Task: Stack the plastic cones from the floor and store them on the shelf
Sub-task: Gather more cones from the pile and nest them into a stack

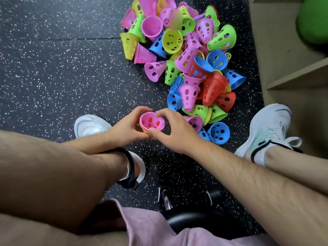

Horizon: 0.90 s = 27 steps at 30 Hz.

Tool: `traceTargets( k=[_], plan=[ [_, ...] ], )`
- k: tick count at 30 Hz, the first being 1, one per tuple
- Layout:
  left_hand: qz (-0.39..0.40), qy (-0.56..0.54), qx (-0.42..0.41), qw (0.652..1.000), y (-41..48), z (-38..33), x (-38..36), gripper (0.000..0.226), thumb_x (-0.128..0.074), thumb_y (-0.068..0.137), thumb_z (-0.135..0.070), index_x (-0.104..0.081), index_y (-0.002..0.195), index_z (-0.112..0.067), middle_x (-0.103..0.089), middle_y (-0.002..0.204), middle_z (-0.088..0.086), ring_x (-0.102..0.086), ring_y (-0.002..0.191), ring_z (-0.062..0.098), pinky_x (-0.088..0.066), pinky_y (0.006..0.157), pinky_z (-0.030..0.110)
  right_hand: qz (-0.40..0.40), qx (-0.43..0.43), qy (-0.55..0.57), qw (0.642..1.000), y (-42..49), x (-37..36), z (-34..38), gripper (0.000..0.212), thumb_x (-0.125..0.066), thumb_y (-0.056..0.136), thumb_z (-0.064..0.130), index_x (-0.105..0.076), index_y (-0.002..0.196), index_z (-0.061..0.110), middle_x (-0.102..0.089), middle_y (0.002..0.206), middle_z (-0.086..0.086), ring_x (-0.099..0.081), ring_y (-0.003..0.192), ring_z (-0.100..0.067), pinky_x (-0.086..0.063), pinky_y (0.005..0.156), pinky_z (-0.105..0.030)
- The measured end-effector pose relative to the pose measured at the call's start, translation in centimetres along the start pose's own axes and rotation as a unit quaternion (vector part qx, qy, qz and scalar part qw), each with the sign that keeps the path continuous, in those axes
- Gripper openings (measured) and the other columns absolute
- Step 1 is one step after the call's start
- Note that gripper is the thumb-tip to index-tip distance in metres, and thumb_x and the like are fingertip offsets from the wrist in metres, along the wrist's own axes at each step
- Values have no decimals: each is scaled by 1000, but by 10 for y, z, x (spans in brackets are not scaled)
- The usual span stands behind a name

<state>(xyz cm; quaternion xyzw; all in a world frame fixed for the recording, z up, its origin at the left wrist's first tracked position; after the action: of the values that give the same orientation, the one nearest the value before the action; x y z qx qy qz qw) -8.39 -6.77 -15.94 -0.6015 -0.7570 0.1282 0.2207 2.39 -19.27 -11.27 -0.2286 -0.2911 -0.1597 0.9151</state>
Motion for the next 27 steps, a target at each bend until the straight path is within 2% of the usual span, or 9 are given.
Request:
traceTargets(
  k=[2,5,8,10,13,15,20,24,27],
  plan=[
    [36,15,3,999,2,1,-9,75,-94,65,-29,-51,127,-29,-67,112,-11,-66,100,5,-57,90,28,5,7,-7,1000,-10,3,-6,48,-66,85,55,-51,120,27,-57,116,11,-50,112,-10,-42,98,-30],
    [74,37,3,997,9,1,-26,71,-94,71,-14,-52,125,-27,-68,111,-6,-65,98,3,-57,90,29,-35,47,-42,997,-27,17,-17,36,-66,89,40,-56,116,18,-60,111,5,-52,108,-14,-40,98,-29],
    [105,68,-3,992,13,0,-39,74,-95,66,-29,-50,126,-28,-67,112,-5,-65,98,5,-57,92,34,-56,105,-116,986,-45,26,-35,23,-64,86,31,-59,100,12,-60,102,0,-54,101,-22,-42,97,-34],
    [125,96,-1,988,13,4,-43,74,-94,64,-35,-49,123,-33,-67,111,-7,-65,101,8,-57,94,37,-49,154,-170,972,-60,25,-50,21,-63,85,30,-63,97,13,-62,110,-3,-55,105,-25,-45,92,-38],
    [143,117,3,983,13,10,-46,72,-95,70,-19,-47,123,-31,-66,111,-6,-66,104,13,-56,95,38,-17,215,-217,952,-78,17,-66,18,-65,84,30,-71,94,17,-63,122,-7,-55,113,-29,-44,91,-40],
    [145,126,-1,981,14,10,-47,72,-95,71,-16,-48,124,-29,-66,112,-5,-66,105,14,-55,95,36,9,226,-240,944,-80,12,-74,19,-64,85,32,-74,93,18,-63,126,-5,-54,118,-30,-43,93,-42],
    [136,132,12,982,17,14,-39,75,-95,70,-12,-48,127,-27,-65,115,-6,-66,107,13,-55,94,30,40,232,-303,923,-74,1,-80,36,-61,86,36,-71,116,18,-61,133,4,-50,125,-26,-35,104,-39],
    [117,118,23,986,18,17,-33,72,-92,71,-4,-48,121,-31,-64,113,-6,-63,99,-1,-53,91,24,-8,212,-285,935,-67,0,-78,46,-62,86,33,-66,127,12,-61,137,1,-52,122,-25,-40,105,-42],
    [106,114,24,988,19,19,-30,72,-93,69,-11,-49,122,-31,-65,111,-10,-63,100,2,-53,93,25,-65,179,-239,952,-60,9,-73,57,-68,86,42,-62,132,9,-59,138,-4,-52,125,-25,-42,105,-44]
  ],
)
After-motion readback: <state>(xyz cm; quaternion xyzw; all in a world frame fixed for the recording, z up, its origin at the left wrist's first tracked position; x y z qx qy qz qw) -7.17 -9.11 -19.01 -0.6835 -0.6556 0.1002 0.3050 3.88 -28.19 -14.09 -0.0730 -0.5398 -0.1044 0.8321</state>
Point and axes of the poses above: each hand's wrist, its own y-axis towards the middle knuckle, its own x-axis out of the back of the hand, z = x × y, the point moved 6 cm from there along y, towards the middle knuckle
